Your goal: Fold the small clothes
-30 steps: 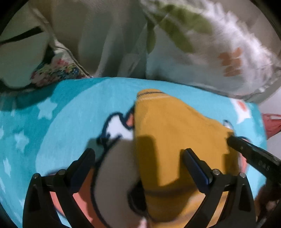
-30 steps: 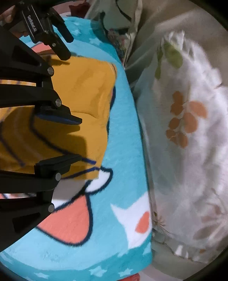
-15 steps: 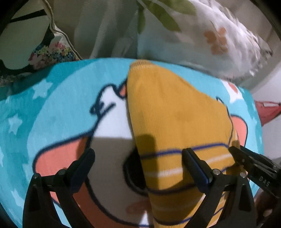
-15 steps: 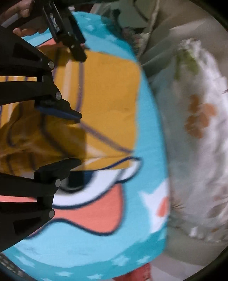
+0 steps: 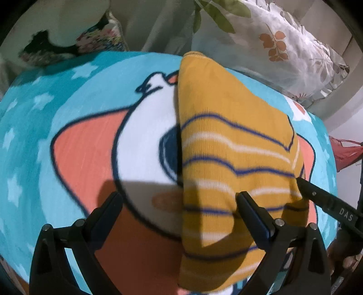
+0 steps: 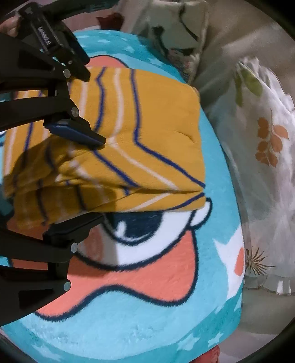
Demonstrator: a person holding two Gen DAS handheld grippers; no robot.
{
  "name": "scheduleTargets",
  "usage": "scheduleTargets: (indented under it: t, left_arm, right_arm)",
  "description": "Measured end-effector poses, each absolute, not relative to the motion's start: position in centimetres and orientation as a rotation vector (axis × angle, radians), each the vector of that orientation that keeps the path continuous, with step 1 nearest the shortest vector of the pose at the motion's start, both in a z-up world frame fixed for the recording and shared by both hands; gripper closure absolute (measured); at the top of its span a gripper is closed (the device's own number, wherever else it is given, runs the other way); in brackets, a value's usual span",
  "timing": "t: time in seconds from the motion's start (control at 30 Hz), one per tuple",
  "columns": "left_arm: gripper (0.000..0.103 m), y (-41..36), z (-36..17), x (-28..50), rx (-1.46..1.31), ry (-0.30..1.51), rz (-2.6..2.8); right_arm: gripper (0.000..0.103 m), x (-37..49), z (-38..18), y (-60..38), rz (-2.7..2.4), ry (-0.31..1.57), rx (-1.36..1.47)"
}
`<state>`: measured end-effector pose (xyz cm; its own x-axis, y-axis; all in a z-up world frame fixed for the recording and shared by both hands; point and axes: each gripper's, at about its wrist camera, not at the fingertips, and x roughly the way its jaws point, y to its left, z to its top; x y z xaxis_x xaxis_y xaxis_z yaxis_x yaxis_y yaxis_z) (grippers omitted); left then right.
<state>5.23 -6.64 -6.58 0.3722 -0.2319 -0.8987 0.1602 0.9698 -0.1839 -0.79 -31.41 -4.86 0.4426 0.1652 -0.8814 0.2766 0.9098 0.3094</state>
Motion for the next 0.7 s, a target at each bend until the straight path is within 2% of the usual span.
scheduleTargets:
  t: [0.27, 0.7]
  left_arm:
    - [0.003, -6.7, -8.2, -1.1, -0.042, 1.195, -0.194]
    - [0.003, -5.3, -6.3, -8.0, -0.022, 1.139, -0.133]
  right_arm:
    - [0.033, -5.5, -5.7, -31.1, -0.016, 1.153, 0.303]
    - [0.031, -13.1, -7.7, -31.1, -0.01, 1.205, 0.226]
